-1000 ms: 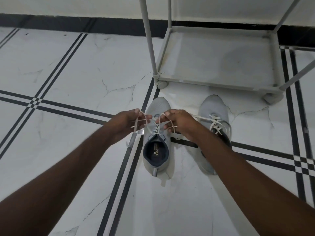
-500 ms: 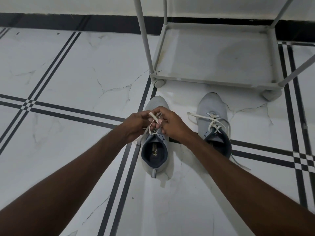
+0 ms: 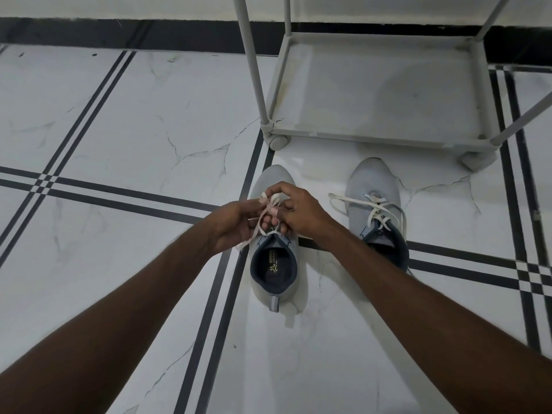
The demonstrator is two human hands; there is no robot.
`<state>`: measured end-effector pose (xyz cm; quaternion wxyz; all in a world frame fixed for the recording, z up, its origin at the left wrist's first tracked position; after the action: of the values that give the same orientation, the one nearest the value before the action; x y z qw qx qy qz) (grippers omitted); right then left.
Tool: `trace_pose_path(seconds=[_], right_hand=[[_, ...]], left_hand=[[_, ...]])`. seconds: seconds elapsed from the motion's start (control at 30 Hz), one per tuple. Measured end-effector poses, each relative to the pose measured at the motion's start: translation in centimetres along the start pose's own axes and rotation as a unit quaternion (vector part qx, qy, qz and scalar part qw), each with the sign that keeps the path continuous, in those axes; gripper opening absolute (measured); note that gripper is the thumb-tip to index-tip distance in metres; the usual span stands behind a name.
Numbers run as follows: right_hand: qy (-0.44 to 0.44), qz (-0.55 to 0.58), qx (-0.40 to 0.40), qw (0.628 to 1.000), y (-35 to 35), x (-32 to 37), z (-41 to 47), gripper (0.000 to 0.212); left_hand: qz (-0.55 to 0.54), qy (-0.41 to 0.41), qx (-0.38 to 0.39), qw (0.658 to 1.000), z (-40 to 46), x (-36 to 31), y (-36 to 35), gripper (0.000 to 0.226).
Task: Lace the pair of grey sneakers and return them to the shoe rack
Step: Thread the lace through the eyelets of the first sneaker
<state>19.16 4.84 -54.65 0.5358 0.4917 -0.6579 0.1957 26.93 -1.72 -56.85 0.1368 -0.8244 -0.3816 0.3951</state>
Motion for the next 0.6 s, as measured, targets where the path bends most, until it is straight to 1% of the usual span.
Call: trace_pose_path(seconds=[0.1,0.23,0.4,0.5,0.57,0.6], right_hand=[[-0.019,0.038,0.024,0.999,-0.7,-0.5,0.2,0.021],[-0.051,0.087,0.033,0.994,-1.4,-1.0,0.3,0.022],[-0.085,0.142,0.029,0.986,-1.3,-2.2,0.4,0.023],[-0.088,0.166,0.054,0.981,-1.4,-2.3,0.4,0.014],[-0.109,0.18,0.062,0.976,-1.5,-2.5,0.7,0.011],[-0.123,0.183,0.06,0.974,-1.4,-2.6,0.8,0.013]], left_hand=[[0.029,-0.029,-0.024,0.999,0.1,-0.1,0.3,0.018],[0.027,-0.038,-0.041,0.998,0.2,-0.4,0.6,0.024],[0.021,-0.027,-0.028,0.999,0.3,-0.3,0.3,0.021],[0.01,-0.015,-0.034,0.999,0.2,-0.4,0.5,0.019],[0.025,-0.018,-0.021,0.999,0.0,-0.7,0.2,0.021],[0.052,-0.024,-0.017,0.998,-0.2,-0.9,0.1,0.022]])
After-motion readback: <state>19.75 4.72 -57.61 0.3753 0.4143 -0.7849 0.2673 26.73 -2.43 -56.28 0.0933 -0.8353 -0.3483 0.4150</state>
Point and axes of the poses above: each hand's wrist, its own z-axis towards the middle knuckle, its own y-axis out of the back of the hand, x = y × z, the point moved 10 cm from there along z, towards the middle knuckle, and after that the axes turned 12 degrees about -z, right-handed, at the moved point
